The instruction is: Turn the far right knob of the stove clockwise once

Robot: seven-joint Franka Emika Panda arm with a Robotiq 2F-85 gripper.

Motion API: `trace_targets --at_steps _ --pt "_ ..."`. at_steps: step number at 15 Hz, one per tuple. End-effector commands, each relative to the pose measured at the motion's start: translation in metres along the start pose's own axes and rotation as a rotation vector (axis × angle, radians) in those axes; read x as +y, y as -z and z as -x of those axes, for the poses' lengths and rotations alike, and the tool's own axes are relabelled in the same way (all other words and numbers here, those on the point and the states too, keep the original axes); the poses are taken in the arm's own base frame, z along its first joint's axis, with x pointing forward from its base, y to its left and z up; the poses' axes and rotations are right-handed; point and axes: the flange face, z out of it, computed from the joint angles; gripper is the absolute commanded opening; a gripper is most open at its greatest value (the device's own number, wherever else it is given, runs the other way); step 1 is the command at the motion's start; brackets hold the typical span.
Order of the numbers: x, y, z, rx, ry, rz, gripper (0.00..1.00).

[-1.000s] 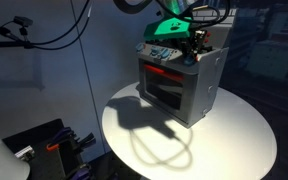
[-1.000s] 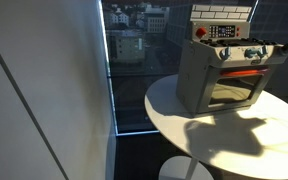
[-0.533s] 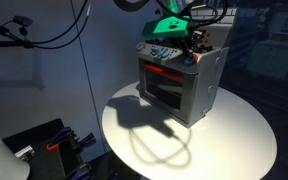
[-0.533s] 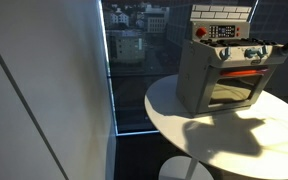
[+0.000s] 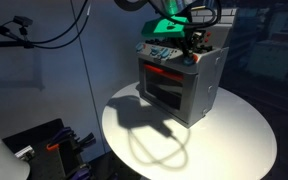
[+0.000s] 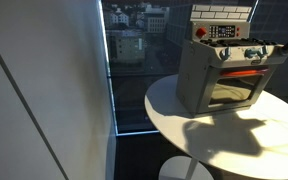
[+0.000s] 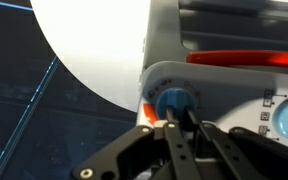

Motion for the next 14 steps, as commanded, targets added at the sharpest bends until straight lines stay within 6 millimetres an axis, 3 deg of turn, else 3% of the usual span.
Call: trace_targets --at_steps 1,14 --pt "0.0124 0.0085 -0.0015 -0.025 -0.092 -0.016 0.06" --pt "0.0179 0.0156 0.0004 -0.036 -0.399 -0.074 0.06"
